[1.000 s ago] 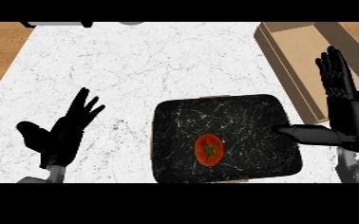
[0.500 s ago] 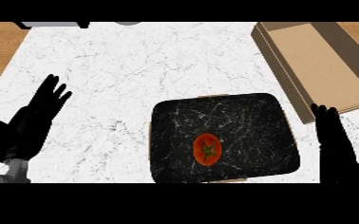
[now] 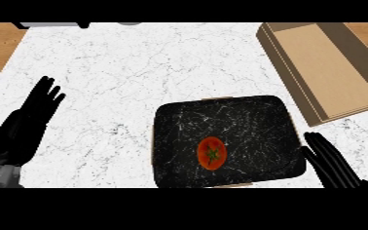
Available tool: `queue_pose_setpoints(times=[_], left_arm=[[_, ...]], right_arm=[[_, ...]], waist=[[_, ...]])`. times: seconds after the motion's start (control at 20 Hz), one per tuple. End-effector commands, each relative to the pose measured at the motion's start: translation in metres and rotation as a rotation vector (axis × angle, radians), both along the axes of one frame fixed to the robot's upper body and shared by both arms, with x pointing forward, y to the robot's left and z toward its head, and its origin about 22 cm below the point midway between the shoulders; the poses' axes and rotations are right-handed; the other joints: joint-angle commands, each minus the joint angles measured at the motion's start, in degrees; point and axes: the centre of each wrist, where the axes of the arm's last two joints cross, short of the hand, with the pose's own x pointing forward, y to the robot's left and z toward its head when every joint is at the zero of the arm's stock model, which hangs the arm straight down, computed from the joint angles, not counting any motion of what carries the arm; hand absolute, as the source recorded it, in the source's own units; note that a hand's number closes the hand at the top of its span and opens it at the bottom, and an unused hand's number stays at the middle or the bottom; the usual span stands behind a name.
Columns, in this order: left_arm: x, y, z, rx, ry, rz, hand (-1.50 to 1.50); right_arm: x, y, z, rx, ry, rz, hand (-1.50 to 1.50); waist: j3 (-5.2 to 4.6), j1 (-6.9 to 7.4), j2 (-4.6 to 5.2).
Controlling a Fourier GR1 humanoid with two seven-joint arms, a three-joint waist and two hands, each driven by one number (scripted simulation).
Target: Pick the tomato from the tray and place it in the cardboard box
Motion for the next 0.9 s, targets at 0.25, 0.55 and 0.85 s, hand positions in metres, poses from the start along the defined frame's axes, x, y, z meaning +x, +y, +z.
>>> queue_pose_setpoints(times=[0.25, 0.55, 0.85], left_arm=[[-0.001, -0.009, 0.003, -0.008, 0.015, -0.029, 0.00], [0.015, -0.016, 0.006, -0.009, -0.010, -0.044, 0.00], [-0.004, -0.001, 0.005, -0.001, 0.000, -0.039, 0.00]], right_arm=[[-0.026, 0.045, 0.046, -0.272, 0.225, -0.155, -1.50], [-0.002, 0.095, 0.049, -0.308, 0.374, -0.185, -1.50], [0.012, 0.125, 0.054, -0.360, 0.457, -0.193, -1.50]], waist=[[0.15, 2.09, 0.47], [0.33, 2.42, 0.65], [0.51, 1.84, 0.42]])
